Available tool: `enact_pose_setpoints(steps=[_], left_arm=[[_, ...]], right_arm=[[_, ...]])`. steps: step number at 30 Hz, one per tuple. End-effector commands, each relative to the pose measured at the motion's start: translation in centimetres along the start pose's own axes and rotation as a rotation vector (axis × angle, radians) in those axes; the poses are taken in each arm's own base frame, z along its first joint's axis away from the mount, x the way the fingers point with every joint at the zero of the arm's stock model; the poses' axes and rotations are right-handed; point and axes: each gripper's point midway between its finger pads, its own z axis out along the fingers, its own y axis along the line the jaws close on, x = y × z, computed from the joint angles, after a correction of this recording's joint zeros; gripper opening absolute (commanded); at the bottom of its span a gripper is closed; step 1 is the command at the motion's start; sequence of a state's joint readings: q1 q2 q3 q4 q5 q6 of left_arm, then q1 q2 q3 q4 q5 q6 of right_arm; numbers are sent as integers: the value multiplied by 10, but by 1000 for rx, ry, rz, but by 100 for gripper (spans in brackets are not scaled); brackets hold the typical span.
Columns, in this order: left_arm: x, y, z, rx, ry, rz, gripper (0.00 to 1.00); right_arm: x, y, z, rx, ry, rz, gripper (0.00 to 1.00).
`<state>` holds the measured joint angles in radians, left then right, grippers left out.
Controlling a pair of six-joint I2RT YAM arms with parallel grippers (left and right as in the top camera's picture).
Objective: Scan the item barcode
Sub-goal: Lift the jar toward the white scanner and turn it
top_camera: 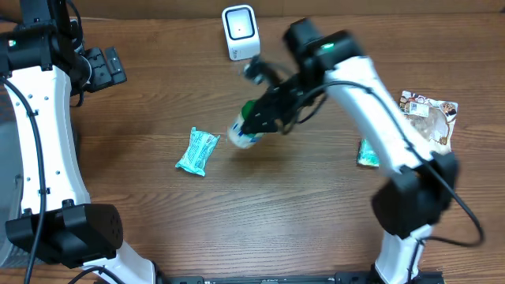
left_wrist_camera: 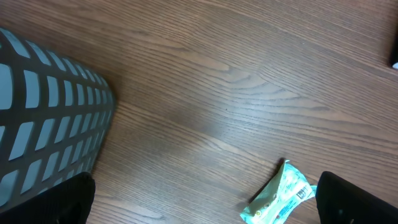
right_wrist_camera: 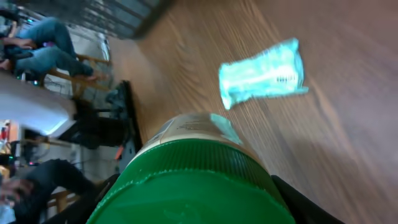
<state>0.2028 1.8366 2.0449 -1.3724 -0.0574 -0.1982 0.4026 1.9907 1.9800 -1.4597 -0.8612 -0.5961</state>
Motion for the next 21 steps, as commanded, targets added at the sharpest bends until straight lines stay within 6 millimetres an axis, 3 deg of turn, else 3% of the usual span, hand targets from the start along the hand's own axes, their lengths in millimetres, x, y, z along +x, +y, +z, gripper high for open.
enact_pose_setpoints(steps=[1,4,8,13,18,21], left_arm=[[-4,1,-14,2,-38,21,100],[-4,1,-14,2,-38,21,100],[-4,1,-14,2,-38,21,100],[-4,1,-14,2,-38,21,99],[-4,1,-14,2,-38,21,100],[-4,1,-14,2,-39,21,99]], right_arm=[[-22,48,-41,-33,-139,-244,51],[-20,48,-52,13,-144,-256,51],[-9,32,-46,96,-64,-240,50],[8,11,-23,222,72,-226,50],[31,-33,3,450,225,-180,61],[47,-54,22,518,288,-193,61]])
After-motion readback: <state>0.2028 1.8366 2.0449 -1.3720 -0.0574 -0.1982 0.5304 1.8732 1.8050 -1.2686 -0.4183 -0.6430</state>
